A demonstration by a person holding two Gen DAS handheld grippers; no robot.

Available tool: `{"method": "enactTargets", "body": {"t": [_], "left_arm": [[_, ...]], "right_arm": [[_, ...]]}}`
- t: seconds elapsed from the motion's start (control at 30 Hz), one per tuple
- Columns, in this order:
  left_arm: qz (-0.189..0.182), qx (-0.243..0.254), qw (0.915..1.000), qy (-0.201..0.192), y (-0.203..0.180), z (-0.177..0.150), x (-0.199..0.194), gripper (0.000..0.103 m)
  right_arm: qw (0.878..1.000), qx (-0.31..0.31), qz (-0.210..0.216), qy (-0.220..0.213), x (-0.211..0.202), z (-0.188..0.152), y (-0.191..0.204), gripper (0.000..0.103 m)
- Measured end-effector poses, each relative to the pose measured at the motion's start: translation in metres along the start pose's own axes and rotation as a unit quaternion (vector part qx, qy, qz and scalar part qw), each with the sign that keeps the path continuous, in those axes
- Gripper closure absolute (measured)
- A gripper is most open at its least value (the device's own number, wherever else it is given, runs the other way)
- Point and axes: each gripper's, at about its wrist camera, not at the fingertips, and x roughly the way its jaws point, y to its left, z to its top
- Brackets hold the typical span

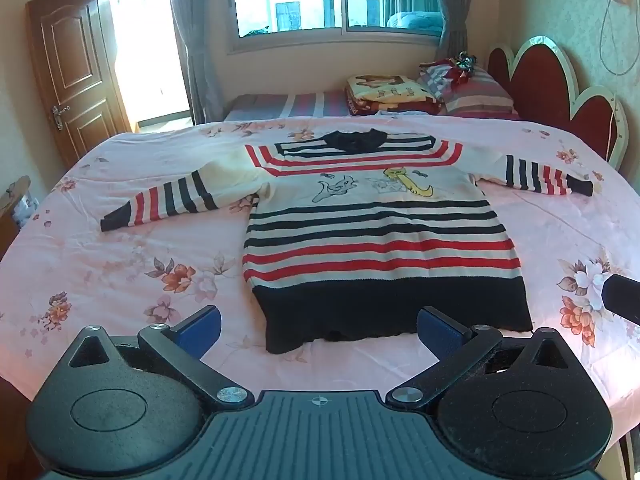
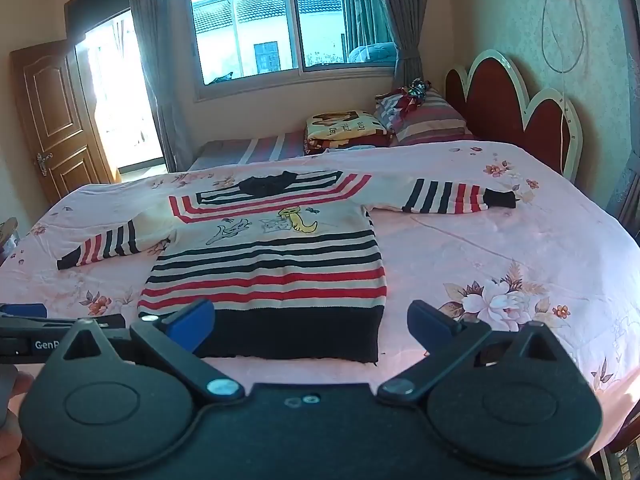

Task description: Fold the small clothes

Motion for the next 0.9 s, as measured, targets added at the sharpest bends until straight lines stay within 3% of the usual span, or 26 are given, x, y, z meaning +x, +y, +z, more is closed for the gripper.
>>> {"method": "enactTargets", "body": {"t": [0.9], "left_arm": [[0.001, -0.004, 1.0000, 0.007, -0.0085, 0.0027, 0.0067, 0.000]], "right_arm": [[1.000, 0.006, 0.000, -0.011, 0.0050, -0.0010, -0.0088, 0.001]]}}
